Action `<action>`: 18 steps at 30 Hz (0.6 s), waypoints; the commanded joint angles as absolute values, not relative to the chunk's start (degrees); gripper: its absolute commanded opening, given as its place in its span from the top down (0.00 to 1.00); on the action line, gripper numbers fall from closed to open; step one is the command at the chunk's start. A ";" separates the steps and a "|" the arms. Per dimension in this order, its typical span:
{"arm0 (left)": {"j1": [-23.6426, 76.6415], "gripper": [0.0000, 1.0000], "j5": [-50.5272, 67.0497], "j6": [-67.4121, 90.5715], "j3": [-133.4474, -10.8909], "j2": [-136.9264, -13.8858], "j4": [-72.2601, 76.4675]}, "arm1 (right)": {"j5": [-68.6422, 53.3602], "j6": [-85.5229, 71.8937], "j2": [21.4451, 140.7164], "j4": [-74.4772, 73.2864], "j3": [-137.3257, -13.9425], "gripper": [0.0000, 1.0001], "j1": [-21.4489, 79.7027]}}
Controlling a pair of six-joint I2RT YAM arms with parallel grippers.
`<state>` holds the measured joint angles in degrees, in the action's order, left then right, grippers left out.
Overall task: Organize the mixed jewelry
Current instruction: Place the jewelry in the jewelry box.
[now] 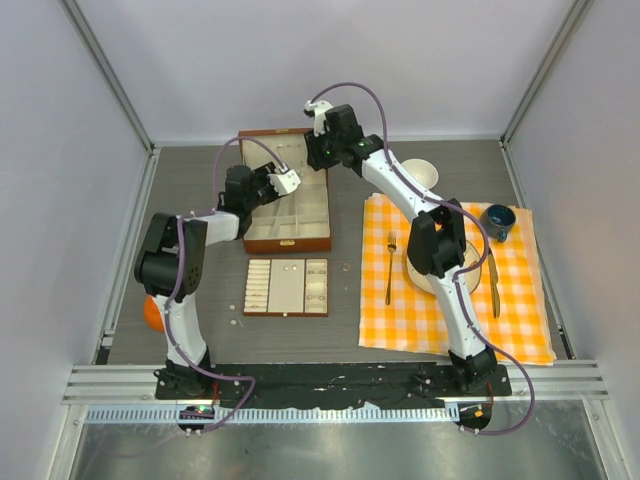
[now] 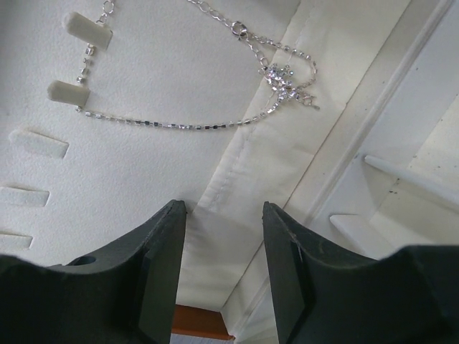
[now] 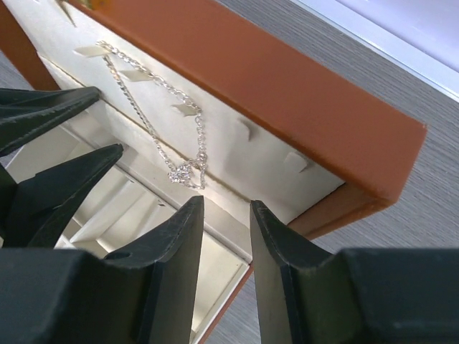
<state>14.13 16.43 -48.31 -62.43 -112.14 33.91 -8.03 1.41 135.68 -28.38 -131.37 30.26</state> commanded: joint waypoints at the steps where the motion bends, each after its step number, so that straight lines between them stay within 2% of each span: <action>1: 13.89 0.48 15.21 -47.81 -61.79 -108.72 39.10 | -7.91 1.85 134.83 -26.81 -134.12 0.62 30.32; 18: 13.89 0.48 14.15 -49.39 -63.72 -111.97 40.96 | -8.79 1.23 131.22 -26.90 -130.08 0.62 30.50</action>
